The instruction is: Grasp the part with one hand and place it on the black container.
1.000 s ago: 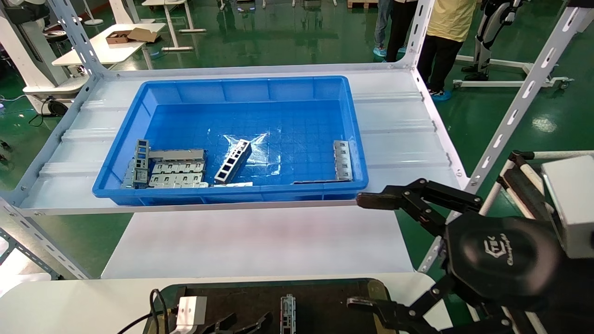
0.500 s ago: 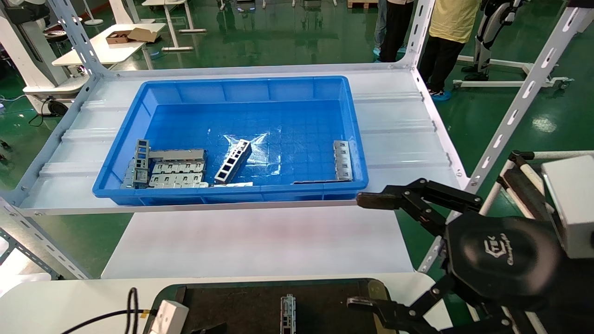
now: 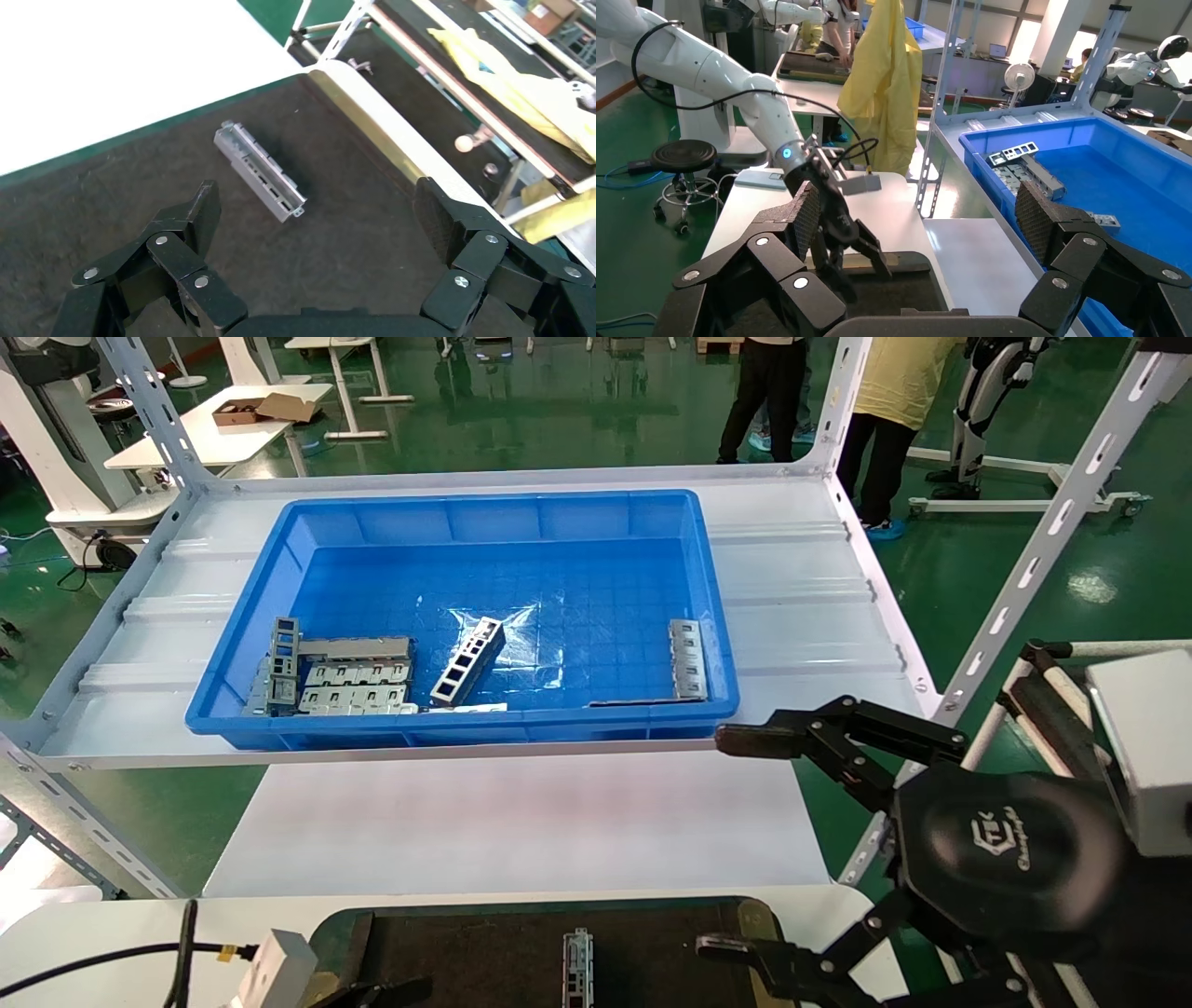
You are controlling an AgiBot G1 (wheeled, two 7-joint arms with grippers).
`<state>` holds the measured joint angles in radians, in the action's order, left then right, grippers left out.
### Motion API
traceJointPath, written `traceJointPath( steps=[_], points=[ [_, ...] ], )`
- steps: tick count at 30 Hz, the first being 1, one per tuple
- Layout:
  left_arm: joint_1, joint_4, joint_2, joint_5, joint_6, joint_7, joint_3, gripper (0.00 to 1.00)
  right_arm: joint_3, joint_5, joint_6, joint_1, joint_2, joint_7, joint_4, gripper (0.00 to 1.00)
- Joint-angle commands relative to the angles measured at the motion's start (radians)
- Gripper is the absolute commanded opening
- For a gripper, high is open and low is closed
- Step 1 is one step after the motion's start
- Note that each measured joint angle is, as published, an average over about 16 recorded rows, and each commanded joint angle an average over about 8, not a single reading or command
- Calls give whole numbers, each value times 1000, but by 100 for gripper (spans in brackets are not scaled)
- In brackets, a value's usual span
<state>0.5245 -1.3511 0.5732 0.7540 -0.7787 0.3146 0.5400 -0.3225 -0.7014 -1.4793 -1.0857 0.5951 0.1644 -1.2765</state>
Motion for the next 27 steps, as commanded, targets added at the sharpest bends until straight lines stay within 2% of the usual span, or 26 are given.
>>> traceJointPath(
  steps=[1,13,27],
  points=[
    [0,0,-15,-14,-27,-12,-12,100,0,0,0,0,0,0,0,100],
    [-6,-3,-68,-79,-121,-59,-63,100,0,0,0,0,0,0,0,100],
    [-7,-3,-95,-108,-171,-81,-86,100,-1,1,0,0,0,0,0,100]
  ],
)
